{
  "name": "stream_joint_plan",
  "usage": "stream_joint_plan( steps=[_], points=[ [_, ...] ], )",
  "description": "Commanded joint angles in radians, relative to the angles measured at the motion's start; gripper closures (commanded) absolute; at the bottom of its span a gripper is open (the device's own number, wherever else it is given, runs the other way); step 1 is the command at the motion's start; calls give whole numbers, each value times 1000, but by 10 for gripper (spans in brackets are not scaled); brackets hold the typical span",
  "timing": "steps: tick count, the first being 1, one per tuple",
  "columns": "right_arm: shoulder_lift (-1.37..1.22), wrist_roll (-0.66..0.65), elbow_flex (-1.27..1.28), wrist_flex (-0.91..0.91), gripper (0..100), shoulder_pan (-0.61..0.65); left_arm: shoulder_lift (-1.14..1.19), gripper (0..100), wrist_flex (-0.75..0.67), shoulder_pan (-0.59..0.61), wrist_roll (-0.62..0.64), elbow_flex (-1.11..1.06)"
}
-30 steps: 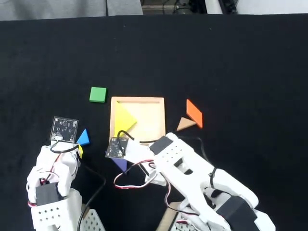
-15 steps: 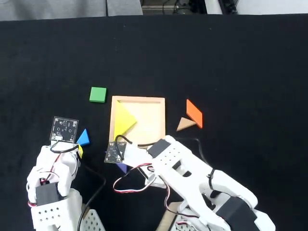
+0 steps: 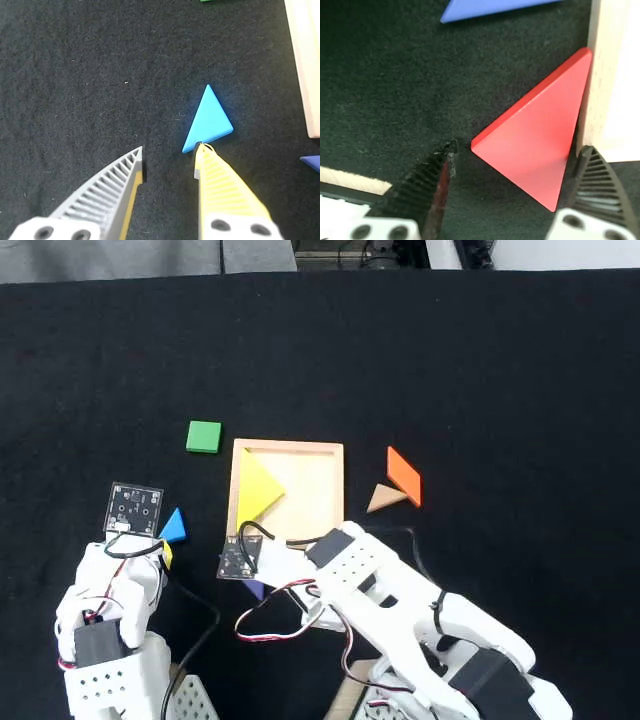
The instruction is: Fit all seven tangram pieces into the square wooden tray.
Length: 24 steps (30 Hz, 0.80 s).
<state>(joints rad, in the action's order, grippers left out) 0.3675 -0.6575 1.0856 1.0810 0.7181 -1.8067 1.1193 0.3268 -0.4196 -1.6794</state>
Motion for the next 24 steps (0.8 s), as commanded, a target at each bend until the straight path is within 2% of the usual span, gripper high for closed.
stream_joint_plan(
  steps=[1,12,17,24],
  points=[
    [-12,-72,53,28,663,37,-12,819,-21,-8,-2,-21],
    [-19,-83,51,6,663,37,-12,819,-21,-10,-2,-21],
    [-21,-12,36,-26,667,37,-12,819,-21,-10,-2,-21],
    [-21,-14,47,-32,849,37,-12,819,-21,-10,-2,-21]
  ],
)
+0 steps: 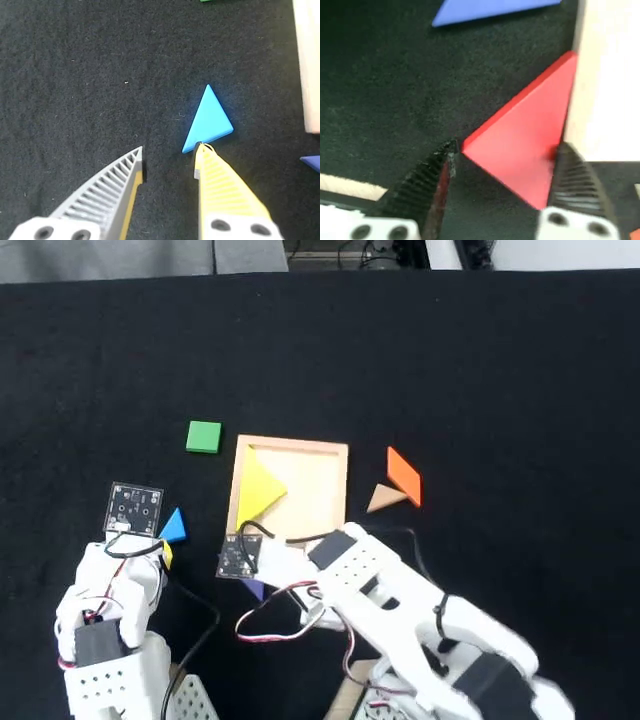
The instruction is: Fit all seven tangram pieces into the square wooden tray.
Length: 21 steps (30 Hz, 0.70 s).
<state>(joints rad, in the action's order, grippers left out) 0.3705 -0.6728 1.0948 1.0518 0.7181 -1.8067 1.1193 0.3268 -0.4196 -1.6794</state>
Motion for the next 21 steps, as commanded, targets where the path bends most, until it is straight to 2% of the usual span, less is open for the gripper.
stream_joint_plan(
  steps=[1,11,16,21],
  points=[
    [-24,2,39,-3,857,37,-12,819,-21,-10,-2,-21],
    [-24,2,44,-2,847,38,-12,819,-21,-10,-2,-21],
    [-24,3,45,-2,668,38,-12,819,-21,-10,-2,-21],
    [-25,8,45,-21,712,40,-12,819,-21,-10,-2,-21]
  ],
)
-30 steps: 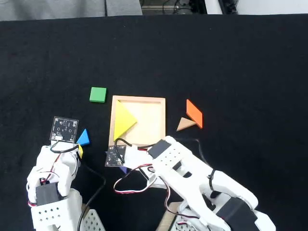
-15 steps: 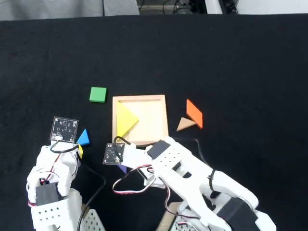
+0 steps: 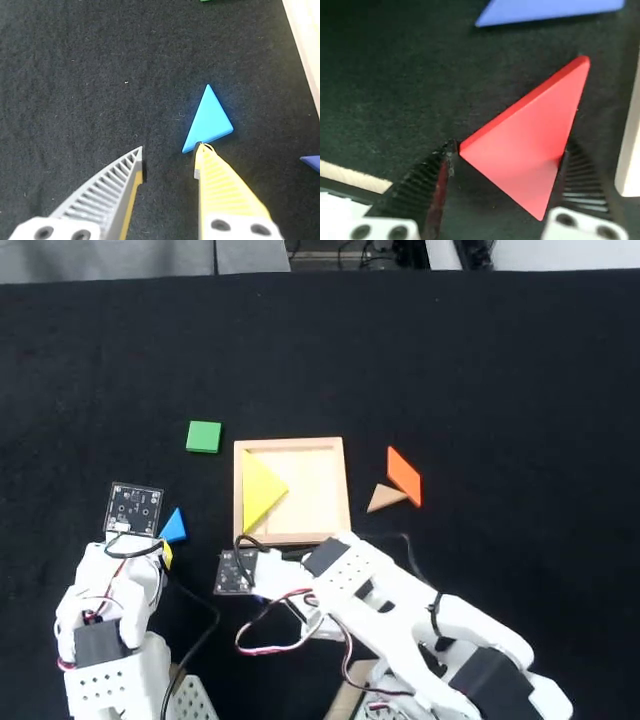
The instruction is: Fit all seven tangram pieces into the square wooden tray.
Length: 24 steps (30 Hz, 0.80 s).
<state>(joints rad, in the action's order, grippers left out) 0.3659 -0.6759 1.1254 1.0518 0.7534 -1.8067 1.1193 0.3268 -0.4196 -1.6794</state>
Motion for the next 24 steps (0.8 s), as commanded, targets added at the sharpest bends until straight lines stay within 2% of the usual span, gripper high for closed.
stream_joint_plan(
  steps=[1,9,15,20,24],
  points=[
    [-27,11,15,-25,719,5,-12,819,-21,-10,-2,-21],
    [-173,55,-71,-21,723,3,-12,819,-21,-10,-2,-21],
    [-136,55,-51,-21,733,2,-12,819,-21,-10,-2,-21],
    [-84,55,-28,-23,879,-11,-12,819,-21,-10,-2,-21],
    [-39,55,-31,-23,954,-87,-12,819,-21,-10,-2,-21]
  ],
)
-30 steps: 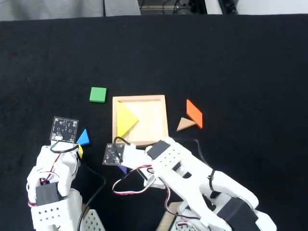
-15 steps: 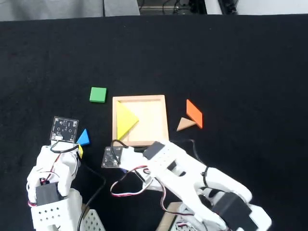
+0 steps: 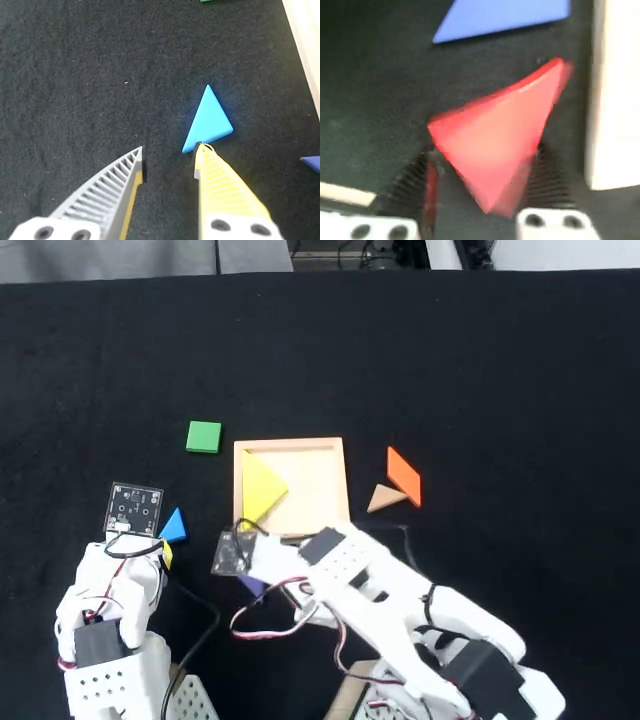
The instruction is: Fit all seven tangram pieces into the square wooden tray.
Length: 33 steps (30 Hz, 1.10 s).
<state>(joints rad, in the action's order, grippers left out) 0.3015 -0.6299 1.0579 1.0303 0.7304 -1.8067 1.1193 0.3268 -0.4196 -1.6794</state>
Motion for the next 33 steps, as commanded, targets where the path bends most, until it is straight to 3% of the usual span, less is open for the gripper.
stream_joint_plan(
  steps=[1,14,18,33],
  points=[
    [42,9,35,2,956,-86,-12,819,-21,-10,-2,-21],
    [352,21,-122,212,956,-187,-12,819,-21,-10,-2,-21],
    [412,115,-163,233,956,-184,-12,819,-21,-10,-2,-21],
    [248,450,-197,-68,959,-187,-12,819,-21,-10,-2,-21]
  ],
)
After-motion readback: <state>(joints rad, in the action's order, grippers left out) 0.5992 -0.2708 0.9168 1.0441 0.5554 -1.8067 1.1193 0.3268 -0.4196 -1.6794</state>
